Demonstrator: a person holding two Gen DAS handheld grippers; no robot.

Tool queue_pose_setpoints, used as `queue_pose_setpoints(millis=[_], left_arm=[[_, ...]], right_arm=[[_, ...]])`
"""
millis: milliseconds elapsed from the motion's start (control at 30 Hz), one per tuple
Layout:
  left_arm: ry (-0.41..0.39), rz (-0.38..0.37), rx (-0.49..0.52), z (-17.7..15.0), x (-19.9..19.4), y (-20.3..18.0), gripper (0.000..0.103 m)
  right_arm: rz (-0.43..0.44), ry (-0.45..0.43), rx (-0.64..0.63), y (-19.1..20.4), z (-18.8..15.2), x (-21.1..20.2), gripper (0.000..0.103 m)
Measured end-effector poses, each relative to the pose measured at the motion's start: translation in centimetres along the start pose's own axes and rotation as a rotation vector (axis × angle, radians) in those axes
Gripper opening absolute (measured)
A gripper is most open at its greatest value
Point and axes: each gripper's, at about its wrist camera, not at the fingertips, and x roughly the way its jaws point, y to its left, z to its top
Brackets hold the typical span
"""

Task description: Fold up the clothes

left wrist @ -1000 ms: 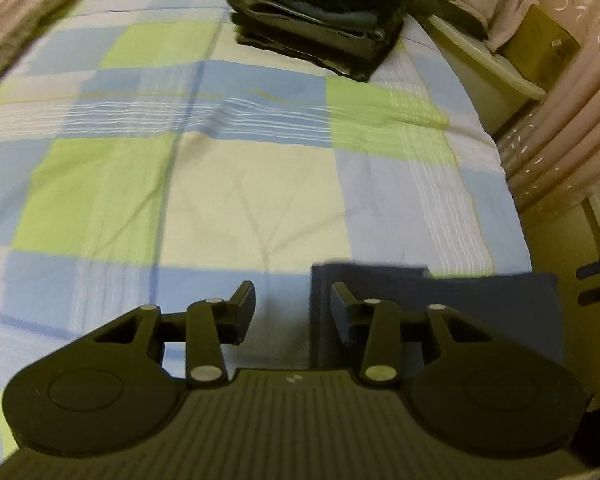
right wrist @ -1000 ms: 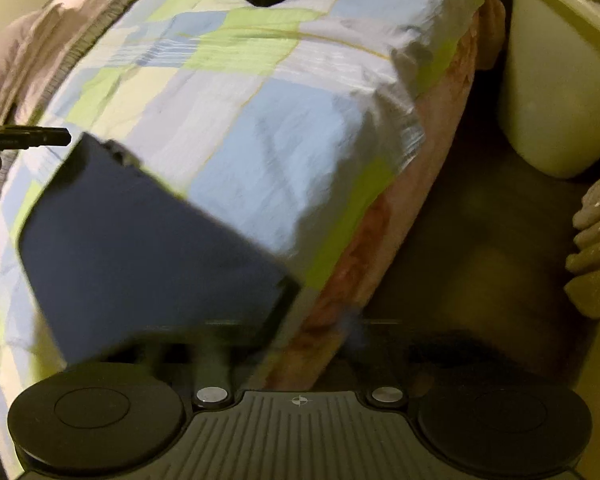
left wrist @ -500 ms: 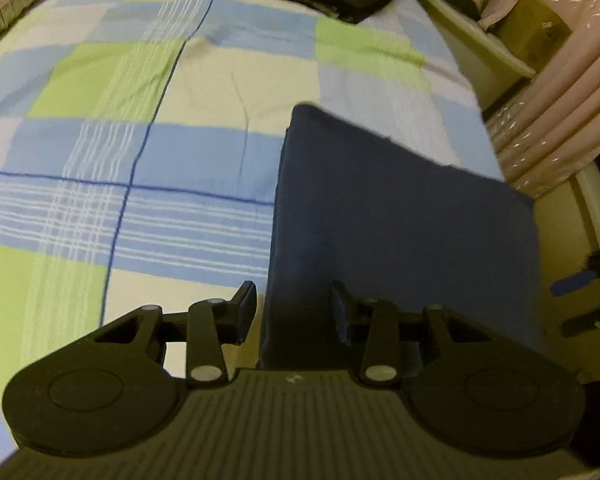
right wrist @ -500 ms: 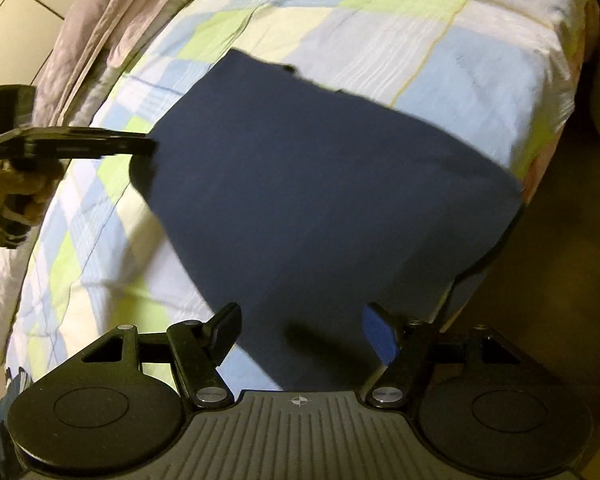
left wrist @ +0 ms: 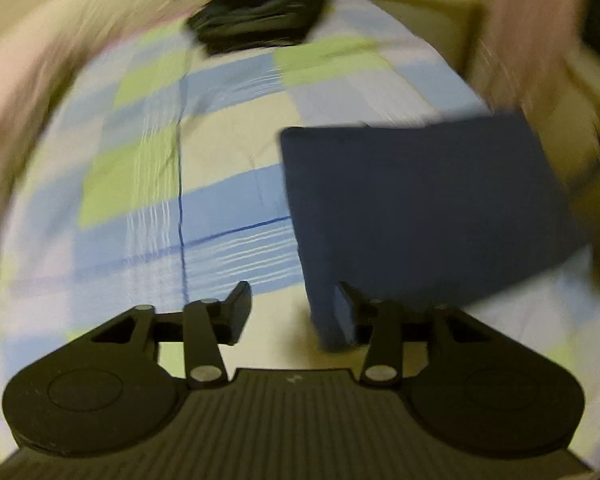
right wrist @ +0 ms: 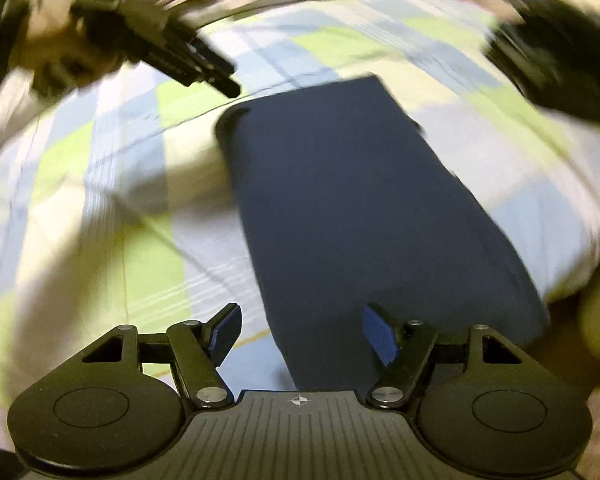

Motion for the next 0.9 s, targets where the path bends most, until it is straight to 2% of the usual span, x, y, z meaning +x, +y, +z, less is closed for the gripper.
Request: queue_pose_setpoints(millis=[133, 167, 300, 400, 433, 500, 600, 667, 700, 767, 800, 833, 900], left_arm=[[-0.030, 0.041, 0.333, -2.1, 0.8, -5.3, 0.057], [-0.039, 0.044, 0.396, -2.6, 1.2, -6.5, 0.061], [-0.083, 0.115, 0.600, -3.7, 3.2, -9.8, 0.064], [-0.115, 0.189, 0.753, -4.4, 4.8, -11.5, 0.064], [-0.119, 0.208, 0.790, -4.5, 5.3, -11.8, 0.066], [-0.126, 0.244, 0.857, -4.6, 6.4, -12.3, 0.066], [-0.120, 0.279, 0.890, -4.0, 7.5, -12.2, 0.061], [-0.092, 0.253, 0.866, -3.2, 8.0, -11.9, 0.048], [-0.071, 0.233, 0.844, -2.8, 8.1, -11.7, 0.045], [-0.046, 0.209, 0.794, -2.0, 7.7, -11.3, 0.038], [-0.039, 0.198, 0.774, -1.7, 7.5, -11.1, 0.037], [-0.034, 0.184, 0.754, -1.3, 7.2, -10.9, 0.036], [-0.024, 0.155, 0.709, -0.5, 6.8, -10.3, 0.034]], right_arm=[[-0.049, 0.016, -0.203, 2.8, 0.5, 3.5, 0.070], [-0.067, 0.027, -0.253, 3.4, 0.4, 4.5, 0.070], [-0.184, 0.036, -0.412, 4.0, -0.3, 7.2, 0.070], [-0.202, 0.028, -0.437, 3.2, -0.5, 7.4, 0.052], [-0.190, 0.024, -0.426, 2.9, -0.4, 7.1, 0.037], [-0.161, 0.017, -0.398, 2.3, -0.1, 6.2, 0.026], [-0.147, -0.006, -0.361, 1.4, 0.4, 4.1, 0.024], [-0.131, -0.013, -0.331, 1.2, 0.4, 3.1, 0.024], [-0.129, -0.016, -0.330, 1.3, 0.4, 2.8, 0.025], [-0.133, -0.026, -0.346, 2.0, 0.1, 2.5, 0.038], [-0.139, -0.033, -0.363, 2.6, -0.2, 2.6, 0.058], [-0.136, -0.041, -0.385, 3.3, -0.6, 2.7, 0.062], [-0.135, -0.053, -0.435, 4.7, -1.5, 3.2, 0.063]])
